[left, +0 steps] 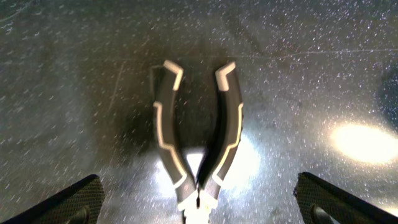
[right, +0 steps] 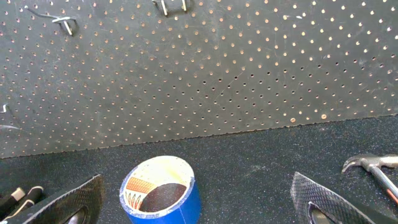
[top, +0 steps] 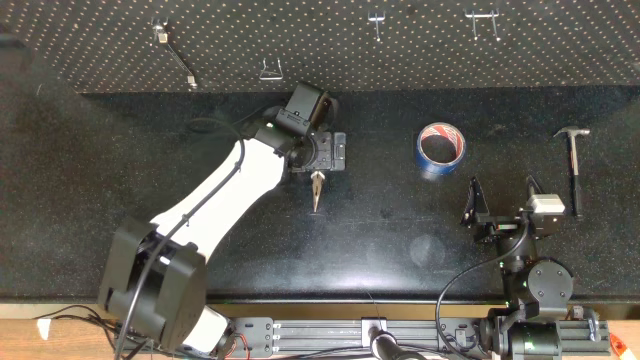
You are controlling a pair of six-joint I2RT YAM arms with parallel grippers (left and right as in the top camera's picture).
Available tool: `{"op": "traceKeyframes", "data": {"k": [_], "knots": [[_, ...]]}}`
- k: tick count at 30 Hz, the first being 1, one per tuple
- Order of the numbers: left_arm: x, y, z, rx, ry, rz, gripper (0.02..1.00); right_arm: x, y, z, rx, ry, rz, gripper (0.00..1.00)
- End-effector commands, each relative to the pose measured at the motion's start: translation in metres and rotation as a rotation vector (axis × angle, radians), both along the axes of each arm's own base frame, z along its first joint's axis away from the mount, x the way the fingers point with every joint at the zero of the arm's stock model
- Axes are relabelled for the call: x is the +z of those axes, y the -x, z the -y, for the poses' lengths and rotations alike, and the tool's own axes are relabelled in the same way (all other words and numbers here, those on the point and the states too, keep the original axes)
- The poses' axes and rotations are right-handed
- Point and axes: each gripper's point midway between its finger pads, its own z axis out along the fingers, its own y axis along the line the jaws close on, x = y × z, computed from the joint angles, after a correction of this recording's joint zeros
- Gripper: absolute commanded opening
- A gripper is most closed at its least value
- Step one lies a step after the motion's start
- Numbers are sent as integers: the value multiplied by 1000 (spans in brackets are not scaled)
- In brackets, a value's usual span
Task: Place Tools Onto Pegboard
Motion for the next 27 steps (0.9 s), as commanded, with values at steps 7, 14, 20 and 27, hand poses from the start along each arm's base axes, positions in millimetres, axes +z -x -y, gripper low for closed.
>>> {"op": "traceKeyframes", "data": {"k": [7, 14, 20, 27], "knots": [[-30, -18, 6, -23, -49, 12, 996, -1, 0, -1, 7, 10, 1, 976], [-34, -20, 1, -12, -79, 13, 996, -1, 0, -1, 7, 9, 1, 976], [-40, -20, -1, -10, -95, 5, 996, -1, 0, -1, 7, 10, 1, 976], [-49, -22, 0, -10, -99, -1, 996, -1, 0, -1, 7, 10, 1, 976]]}}
